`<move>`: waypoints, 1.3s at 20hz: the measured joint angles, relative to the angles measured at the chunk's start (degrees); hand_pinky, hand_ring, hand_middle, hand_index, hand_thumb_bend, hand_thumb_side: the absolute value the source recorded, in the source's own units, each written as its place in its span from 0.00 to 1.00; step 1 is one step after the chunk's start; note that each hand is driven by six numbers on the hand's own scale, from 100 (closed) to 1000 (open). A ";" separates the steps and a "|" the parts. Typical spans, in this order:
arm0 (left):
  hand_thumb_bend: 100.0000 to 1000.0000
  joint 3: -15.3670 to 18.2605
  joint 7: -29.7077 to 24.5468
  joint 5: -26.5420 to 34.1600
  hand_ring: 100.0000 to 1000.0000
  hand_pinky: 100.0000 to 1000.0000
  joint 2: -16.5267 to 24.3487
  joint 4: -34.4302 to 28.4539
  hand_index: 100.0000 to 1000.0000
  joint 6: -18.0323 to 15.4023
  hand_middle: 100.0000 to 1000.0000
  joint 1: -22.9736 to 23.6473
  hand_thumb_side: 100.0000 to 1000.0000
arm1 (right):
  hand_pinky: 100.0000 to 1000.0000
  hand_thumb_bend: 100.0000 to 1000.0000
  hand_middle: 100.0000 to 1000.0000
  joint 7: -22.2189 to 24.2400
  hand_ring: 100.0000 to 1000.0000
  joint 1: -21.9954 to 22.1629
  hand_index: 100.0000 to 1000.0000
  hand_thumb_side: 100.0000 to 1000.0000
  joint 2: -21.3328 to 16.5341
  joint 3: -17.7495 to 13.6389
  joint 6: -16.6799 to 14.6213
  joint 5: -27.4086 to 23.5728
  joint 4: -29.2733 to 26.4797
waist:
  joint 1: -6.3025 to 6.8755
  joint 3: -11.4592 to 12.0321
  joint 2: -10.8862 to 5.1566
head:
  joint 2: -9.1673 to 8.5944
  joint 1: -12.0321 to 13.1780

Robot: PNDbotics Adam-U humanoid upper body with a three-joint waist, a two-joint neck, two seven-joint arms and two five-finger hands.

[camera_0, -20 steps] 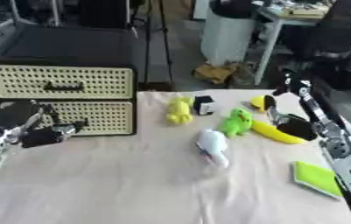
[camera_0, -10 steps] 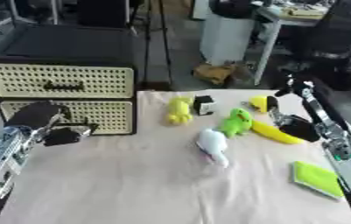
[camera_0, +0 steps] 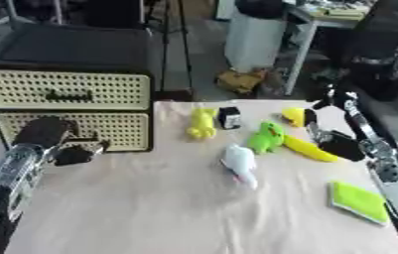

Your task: Pick up objects from table and place into drawer.

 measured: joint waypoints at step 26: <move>0.47 0.45 -7.19 1.12 0.00 0.00 0.26 -13.07 0.35 -2.37 0.00 9.46 1.00 | 0.62 0.00 0.73 0.14 0.71 -0.36 0.81 0.36 0.22 -0.02 0.00 -0.13 0.00 | 0.97 0.75 0.31 | -0.09 -0.96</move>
